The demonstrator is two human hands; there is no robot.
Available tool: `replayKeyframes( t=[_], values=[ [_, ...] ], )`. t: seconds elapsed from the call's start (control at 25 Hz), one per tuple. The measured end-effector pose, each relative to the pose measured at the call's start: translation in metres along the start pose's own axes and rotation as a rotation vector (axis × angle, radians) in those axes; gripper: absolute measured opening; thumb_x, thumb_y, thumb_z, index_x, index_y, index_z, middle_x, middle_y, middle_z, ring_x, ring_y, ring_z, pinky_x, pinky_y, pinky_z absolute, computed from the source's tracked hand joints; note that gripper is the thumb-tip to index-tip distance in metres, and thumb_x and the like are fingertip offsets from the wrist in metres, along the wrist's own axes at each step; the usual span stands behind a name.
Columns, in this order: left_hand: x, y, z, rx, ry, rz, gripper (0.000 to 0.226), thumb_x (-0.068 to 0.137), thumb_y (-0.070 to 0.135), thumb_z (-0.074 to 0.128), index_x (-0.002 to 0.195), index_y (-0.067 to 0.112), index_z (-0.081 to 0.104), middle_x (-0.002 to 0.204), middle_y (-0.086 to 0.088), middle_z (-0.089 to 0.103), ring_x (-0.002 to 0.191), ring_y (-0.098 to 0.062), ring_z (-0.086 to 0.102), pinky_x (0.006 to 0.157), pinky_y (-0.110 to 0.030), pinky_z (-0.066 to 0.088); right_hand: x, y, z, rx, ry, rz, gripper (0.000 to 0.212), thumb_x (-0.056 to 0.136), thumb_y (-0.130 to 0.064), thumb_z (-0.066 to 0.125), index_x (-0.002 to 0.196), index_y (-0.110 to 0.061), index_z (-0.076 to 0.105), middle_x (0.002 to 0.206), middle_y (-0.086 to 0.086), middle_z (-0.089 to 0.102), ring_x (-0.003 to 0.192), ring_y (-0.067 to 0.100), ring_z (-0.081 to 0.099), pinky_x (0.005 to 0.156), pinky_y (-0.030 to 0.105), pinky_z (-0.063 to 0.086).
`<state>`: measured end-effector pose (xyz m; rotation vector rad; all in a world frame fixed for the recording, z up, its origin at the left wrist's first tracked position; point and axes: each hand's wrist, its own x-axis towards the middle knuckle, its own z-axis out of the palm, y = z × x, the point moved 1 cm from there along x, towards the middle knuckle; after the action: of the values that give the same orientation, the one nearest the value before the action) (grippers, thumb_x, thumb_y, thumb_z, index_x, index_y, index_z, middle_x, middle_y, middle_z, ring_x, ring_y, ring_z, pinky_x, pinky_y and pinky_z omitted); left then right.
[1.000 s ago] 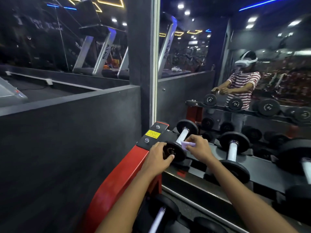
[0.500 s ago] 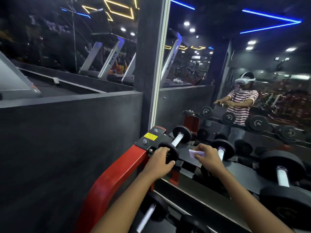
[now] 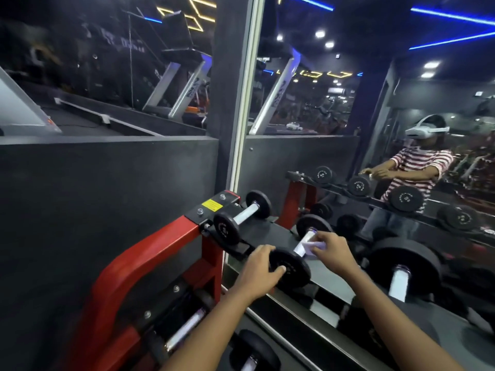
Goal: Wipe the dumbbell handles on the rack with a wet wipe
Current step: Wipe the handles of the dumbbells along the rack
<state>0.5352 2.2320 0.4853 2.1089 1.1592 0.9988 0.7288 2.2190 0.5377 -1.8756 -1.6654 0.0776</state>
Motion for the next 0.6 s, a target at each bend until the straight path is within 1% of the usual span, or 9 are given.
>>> replayKeyframes(
  t=[0.08,0.2,0.28,0.32,0.36,0.44,0.48,0.52,0.6],
  values=[
    [0.009,0.008,0.019,0.006,0.008,-0.006,0.055,0.086,0.031,0.064,0.133,0.01,0.045,0.133,-0.003,0.049,0.125,-0.017,0.045,0.101,-0.022,0.033,0.007,0.016,0.0,0.005,0.0,-0.005,0.009,0.076,-0.002,0.06,0.078,-0.004,0.068,0.074,0.006,0.067,0.074,0.021,0.058,0.062,0.028,0.038],
    [0.027,0.009,0.038,0.04,0.011,-0.024,0.061,0.087,0.036,0.062,0.138,0.011,0.04,0.139,-0.002,0.043,0.129,-0.016,0.04,0.105,-0.025,0.033,0.025,0.031,0.009,0.004,0.001,-0.056,0.006,0.08,-0.004,0.062,0.079,-0.004,0.068,0.069,-0.002,0.063,0.071,0.02,0.059,0.062,0.033,0.045],
    [0.038,0.003,0.05,0.063,0.012,-0.054,0.067,0.088,0.042,0.06,0.141,0.01,0.035,0.144,-0.003,0.038,0.134,-0.016,0.035,0.109,-0.026,0.029,0.043,0.038,0.022,-0.014,-0.002,-0.111,0.008,0.083,-0.01,0.063,0.081,-0.006,0.069,0.076,0.004,0.067,0.076,0.023,0.062,0.066,0.037,0.05],
    [0.042,-0.001,0.055,0.072,0.0,-0.075,0.071,0.088,0.045,0.058,0.143,0.009,0.031,0.148,-0.005,0.034,0.137,-0.017,0.03,0.111,-0.027,0.026,0.05,0.038,0.029,-0.033,-0.026,-0.139,0.01,0.084,-0.009,0.062,0.085,-0.007,0.072,0.082,0.007,0.068,0.08,0.024,0.063,0.069,0.037,0.052],
    [0.044,-0.005,0.061,0.084,-0.022,-0.099,0.076,0.089,0.048,0.055,0.146,0.007,0.026,0.152,-0.007,0.029,0.14,-0.018,0.024,0.114,-0.028,0.022,0.057,0.041,0.036,-0.056,-0.071,-0.179,0.015,0.083,-0.005,0.061,0.089,-0.008,0.074,0.087,0.008,0.069,0.083,0.023,0.064,0.073,0.034,0.052],
    [0.046,-0.011,0.071,0.124,-0.057,-0.147,0.086,0.09,0.055,0.048,0.15,0.005,0.012,0.158,-0.01,0.013,0.145,-0.02,0.01,0.116,-0.03,0.014,0.063,0.045,0.05,-0.074,-0.226,-0.289,0.024,0.078,0.005,0.06,0.091,-0.007,0.076,0.092,0.007,0.072,0.087,0.019,0.067,0.074,0.015,0.047],
    [0.047,-0.014,0.075,0.139,-0.061,-0.163,0.09,0.09,0.059,0.045,0.15,0.005,0.005,0.159,-0.01,0.006,0.146,-0.02,0.005,0.117,-0.031,0.012,0.064,0.048,0.055,-0.084,-0.305,-0.331,0.027,0.075,0.008,0.059,0.09,-0.007,0.076,0.092,0.006,0.074,0.088,0.018,0.068,0.072,0.008,0.042],
    [0.048,-0.016,0.078,0.142,-0.058,-0.177,0.093,0.089,0.062,0.043,0.15,0.006,0.0,0.159,-0.01,0.003,0.146,-0.021,0.003,0.117,-0.032,0.011,0.064,0.052,0.059,-0.098,-0.355,-0.375,0.029,0.073,0.008,0.059,0.089,-0.008,0.077,0.092,0.003,0.074,0.089,0.016,0.067,0.073,0.007,0.04],
    [0.049,-0.016,0.082,0.141,-0.043,-0.192,0.098,0.087,0.066,0.041,0.15,0.006,-0.003,0.159,-0.01,0.001,0.146,-0.022,0.001,0.117,-0.034,0.011,0.067,0.058,0.056,-0.155,-0.372,-0.422,0.029,0.074,0.003,0.061,0.09,-0.014,0.077,0.096,-0.005,0.074,0.094,0.015,0.061,0.08,0.013,0.04]
  ],
)
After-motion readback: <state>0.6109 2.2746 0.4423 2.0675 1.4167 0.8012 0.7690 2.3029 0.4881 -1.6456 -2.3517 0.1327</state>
